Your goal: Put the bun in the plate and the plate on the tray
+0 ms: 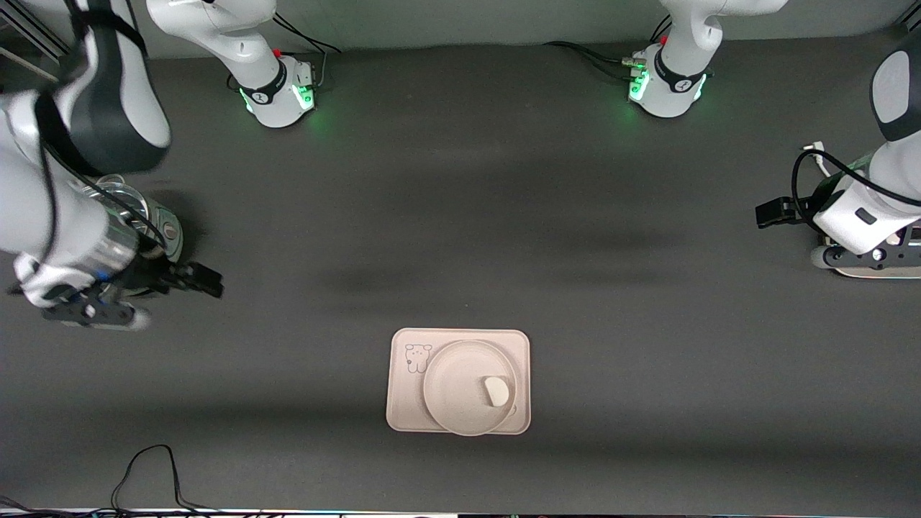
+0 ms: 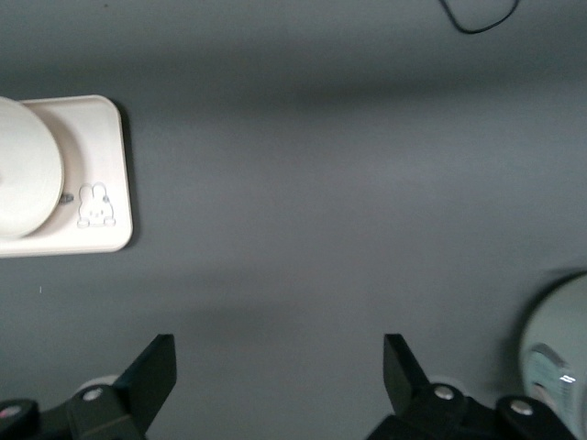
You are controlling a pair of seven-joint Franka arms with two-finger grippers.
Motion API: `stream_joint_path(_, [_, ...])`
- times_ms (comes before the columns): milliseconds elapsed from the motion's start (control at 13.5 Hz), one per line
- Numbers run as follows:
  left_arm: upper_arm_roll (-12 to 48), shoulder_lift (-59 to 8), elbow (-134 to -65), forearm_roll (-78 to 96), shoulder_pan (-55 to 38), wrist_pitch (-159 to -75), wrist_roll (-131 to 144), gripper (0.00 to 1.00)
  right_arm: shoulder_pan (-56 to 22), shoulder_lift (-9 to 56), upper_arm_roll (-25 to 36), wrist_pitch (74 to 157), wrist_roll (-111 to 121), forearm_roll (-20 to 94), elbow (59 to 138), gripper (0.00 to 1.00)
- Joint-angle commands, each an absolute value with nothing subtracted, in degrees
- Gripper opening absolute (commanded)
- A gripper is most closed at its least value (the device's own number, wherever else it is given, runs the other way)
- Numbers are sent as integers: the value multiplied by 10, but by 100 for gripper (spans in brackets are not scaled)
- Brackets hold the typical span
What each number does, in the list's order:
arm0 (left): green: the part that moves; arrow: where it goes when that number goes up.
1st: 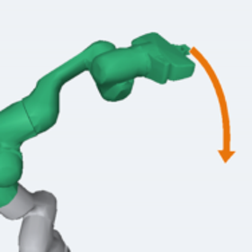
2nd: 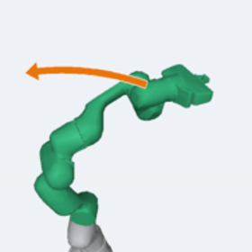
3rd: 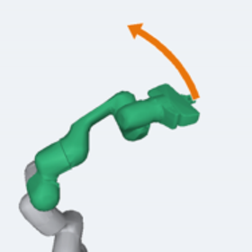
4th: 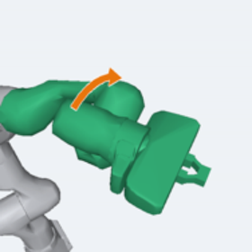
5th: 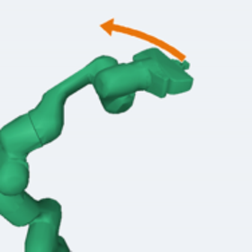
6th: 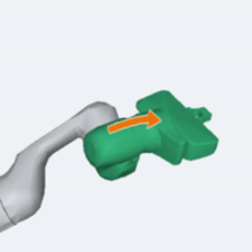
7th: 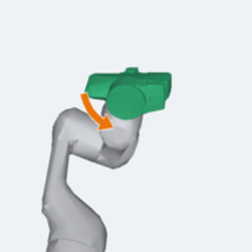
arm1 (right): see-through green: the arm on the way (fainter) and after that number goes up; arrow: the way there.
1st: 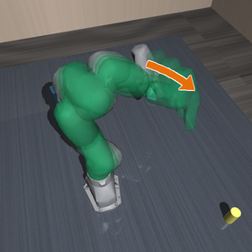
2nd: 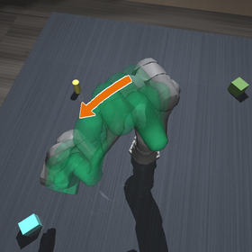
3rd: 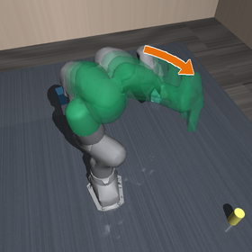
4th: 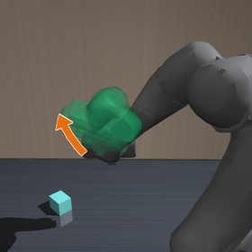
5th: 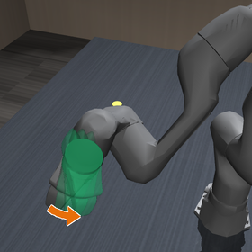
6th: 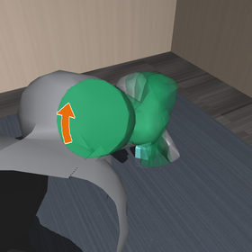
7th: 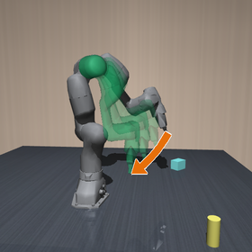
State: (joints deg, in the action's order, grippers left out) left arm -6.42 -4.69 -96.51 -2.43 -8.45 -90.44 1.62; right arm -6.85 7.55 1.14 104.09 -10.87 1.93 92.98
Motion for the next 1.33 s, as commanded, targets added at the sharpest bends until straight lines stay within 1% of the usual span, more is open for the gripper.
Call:
stream_joint_path(0, [-69,-47,-956,-25,-88,-907,11,100,-42,-29,5,1048,-85,16,1030,100])
stream_joint_path(148, [-69,-37,-957,-25,-84,-912,12,100,-11,-58,-9,1049,-84,19,1069,100])
stream_joint_path(296, [-70,-18,-961,-25,-81,-909,13,100,-3,-96,-30,1046,-85,20,1105,100])
stream_joint_path(370, [-69,-9,-963,-25,-76,-902,14,100,10,-101,-40,1048,-85,20,1120,100])
stream_joint_path(519, [-69,-3,-962,-24,-64,-893,11,100,16,-99,-54,1047,-83,19,1128,100])
stream_joint_path(741, [-69,-3,-945,-19,-63,-874,6,100,9,-104,-59,1017,-83,19,1112,100])
stream_joint_path(1259, [-69,-4,-926,-18,-67,-860,5,100,-18,-104,-63,1016,-91,19,1110,100])
